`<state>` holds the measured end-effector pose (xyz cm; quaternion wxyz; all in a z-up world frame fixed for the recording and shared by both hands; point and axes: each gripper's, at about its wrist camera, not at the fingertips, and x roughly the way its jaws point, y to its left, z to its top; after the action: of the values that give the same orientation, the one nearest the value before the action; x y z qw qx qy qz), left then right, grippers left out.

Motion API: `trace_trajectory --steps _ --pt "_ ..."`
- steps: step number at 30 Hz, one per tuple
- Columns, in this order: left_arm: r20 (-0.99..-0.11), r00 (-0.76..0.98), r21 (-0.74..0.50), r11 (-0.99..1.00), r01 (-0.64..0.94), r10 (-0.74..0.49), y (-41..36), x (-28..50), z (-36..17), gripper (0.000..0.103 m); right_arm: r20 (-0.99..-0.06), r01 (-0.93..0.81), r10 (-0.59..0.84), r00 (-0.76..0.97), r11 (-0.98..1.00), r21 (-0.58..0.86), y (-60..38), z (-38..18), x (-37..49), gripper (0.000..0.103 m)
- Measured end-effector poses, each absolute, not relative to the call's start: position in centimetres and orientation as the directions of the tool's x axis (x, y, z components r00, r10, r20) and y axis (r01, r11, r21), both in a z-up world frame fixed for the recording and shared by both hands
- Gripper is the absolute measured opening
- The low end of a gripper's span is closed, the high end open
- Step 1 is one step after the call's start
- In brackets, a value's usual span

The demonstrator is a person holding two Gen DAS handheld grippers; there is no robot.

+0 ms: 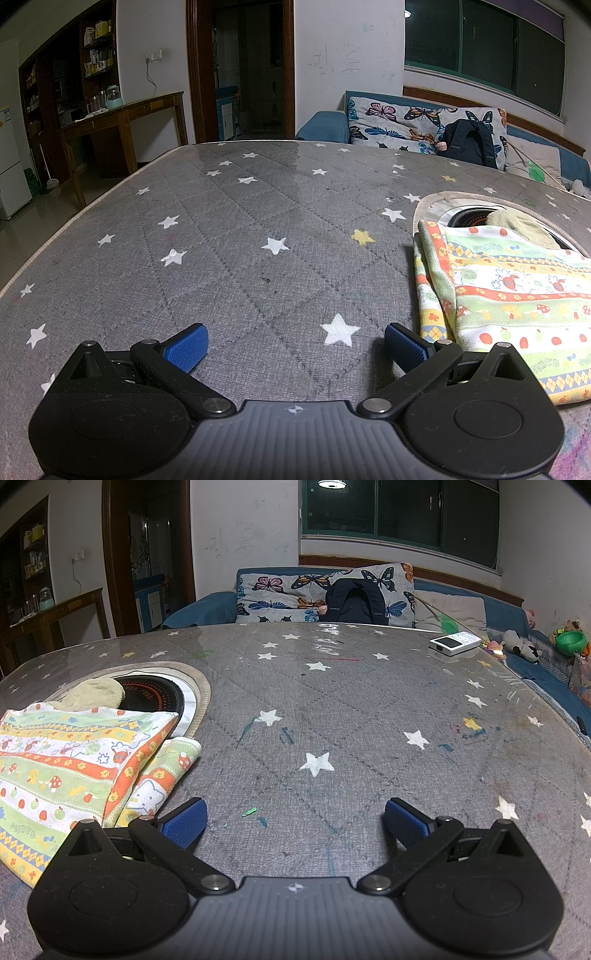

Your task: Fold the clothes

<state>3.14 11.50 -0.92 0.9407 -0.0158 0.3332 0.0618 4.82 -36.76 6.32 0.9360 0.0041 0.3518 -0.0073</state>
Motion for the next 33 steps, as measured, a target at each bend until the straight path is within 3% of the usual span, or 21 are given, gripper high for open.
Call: trace_trajectory --steps 33 --pt "-0.629 0.77 0.011 0.992 -0.127 0.105 11.86 2.71 -0.83 0.103 -0.659 0.017 -0.011 0.752 1.0 0.003 -36.76 6.32 4.82 0.103"
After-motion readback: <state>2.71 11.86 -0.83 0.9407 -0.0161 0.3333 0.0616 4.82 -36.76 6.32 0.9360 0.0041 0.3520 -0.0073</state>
